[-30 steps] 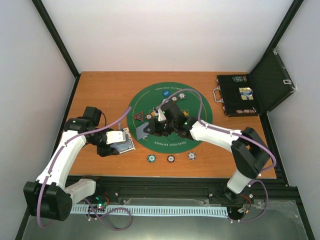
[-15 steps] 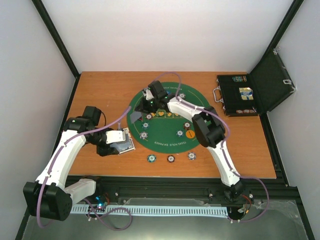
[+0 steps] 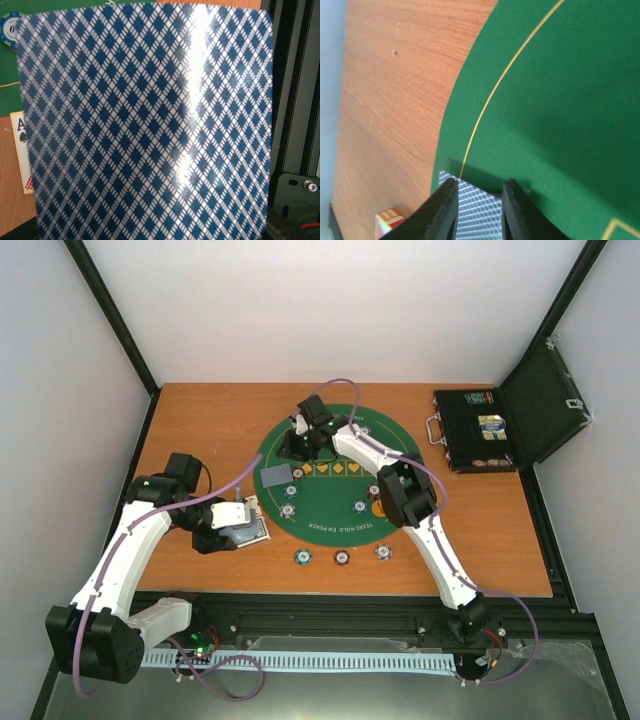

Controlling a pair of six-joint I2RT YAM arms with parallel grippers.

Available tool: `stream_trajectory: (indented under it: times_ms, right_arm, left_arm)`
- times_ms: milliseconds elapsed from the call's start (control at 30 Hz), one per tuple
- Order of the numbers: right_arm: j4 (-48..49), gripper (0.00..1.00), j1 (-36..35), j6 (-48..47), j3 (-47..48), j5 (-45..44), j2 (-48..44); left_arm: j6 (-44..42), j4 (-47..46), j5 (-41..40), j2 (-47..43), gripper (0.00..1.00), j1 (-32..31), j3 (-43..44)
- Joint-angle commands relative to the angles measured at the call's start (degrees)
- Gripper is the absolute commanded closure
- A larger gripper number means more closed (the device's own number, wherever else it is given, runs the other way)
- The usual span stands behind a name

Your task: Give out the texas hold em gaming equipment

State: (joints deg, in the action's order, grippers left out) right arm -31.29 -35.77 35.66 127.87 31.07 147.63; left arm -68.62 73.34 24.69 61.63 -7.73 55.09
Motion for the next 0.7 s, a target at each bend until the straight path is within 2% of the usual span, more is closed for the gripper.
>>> stream_trajectory:
  times_ms: [0, 100, 200, 333, 467, 667]
  right_arm:
    - [-1.1, 0.67, 0.5, -2.8, -3.2, -0.9, -10.7]
    - [4.4, 0.47, -0.1, -1.3, -14.9, 0.1, -20.7]
    - [13.4, 0.26, -1.5, 1.8, -31.0, 1.6, -33.1]
    - [27.3, 0.20, -4.7, 8.4, -52.2, 4.0, -46.1]
    - [40.0, 0.18, -9.4, 16.2, -67.1, 4.0, -54.0]
    - [47.3, 0.18, -16.9, 21.3, -72.8, 1.1, -56.3]
  left_arm:
    - [-0.6, 0.7, 1.5, -0.8, 0.86, -0.2, 1.5]
    - [-0.3, 0.6, 1.5, -0.7, 0.86, -0.2, 1.8]
    - [0.0, 0.6, 1.7, -0.7, 0.86, -0.2, 1.8]
    - [0.4, 0.7, 2.1, -0.9, 0.86, -0.2, 1.8]
    - [0.6, 0.6, 2.2, -1.4, 0.86, -0.2, 1.7]
    - [0.7, 1.0, 2.0, -1.8, 0.86, -0.3, 1.9]
